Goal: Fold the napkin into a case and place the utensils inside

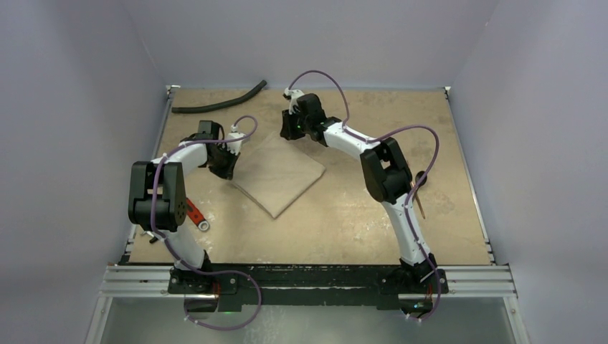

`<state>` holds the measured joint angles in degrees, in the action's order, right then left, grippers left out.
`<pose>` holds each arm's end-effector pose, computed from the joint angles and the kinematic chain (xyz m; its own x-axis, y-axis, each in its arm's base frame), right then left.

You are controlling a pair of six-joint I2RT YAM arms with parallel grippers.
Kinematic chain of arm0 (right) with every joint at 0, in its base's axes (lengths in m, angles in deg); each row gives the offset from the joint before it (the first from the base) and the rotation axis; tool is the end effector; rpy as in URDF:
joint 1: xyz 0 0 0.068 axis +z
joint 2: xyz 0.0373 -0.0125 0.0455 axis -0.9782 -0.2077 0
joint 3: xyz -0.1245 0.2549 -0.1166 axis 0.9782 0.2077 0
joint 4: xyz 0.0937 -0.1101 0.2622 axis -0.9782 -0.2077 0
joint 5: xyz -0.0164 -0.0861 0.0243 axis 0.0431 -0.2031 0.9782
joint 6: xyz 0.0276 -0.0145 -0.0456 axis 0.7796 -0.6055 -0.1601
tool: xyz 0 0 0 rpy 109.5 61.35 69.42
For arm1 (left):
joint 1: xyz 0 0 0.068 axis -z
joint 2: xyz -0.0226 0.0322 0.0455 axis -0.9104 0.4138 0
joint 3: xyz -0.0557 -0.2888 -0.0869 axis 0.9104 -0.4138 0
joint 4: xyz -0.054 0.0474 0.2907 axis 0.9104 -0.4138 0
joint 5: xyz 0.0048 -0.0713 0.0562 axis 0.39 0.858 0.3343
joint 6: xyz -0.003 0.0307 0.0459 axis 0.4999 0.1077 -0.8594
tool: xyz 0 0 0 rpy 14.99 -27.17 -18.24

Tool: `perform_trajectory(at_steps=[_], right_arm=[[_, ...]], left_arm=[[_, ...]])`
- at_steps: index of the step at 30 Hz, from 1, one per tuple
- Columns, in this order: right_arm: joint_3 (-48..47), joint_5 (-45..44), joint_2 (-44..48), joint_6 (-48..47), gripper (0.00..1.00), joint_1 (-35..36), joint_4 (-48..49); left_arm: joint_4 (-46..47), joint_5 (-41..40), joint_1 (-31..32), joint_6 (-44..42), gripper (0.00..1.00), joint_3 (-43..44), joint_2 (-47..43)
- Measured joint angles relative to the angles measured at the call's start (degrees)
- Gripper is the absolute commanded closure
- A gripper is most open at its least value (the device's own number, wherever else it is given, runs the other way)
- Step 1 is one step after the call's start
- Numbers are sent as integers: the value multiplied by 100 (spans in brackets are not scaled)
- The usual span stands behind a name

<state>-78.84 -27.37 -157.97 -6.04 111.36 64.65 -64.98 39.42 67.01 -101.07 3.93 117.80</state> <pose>0.5069 0.3430 0.2001 -0.5243 -0.0716 -0.8485 -0.5889 0.7502 0.3006 0.3725 -0.0193 0.1671 -0.7969 0.4305 -0.4239 0.5033 0.8612 -0.0716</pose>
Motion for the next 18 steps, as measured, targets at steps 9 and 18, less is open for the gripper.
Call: perform_trajectory(at_steps=[9, 18], right_arm=[[-7, -72, -24, 11, 47, 0, -11], [-612, -79, -699, 13, 51, 17, -59]], left_arm=[[-4, 4, 0, -42, 100, 0, 0], [-22, 9, 0, -61, 100, 11, 2]])
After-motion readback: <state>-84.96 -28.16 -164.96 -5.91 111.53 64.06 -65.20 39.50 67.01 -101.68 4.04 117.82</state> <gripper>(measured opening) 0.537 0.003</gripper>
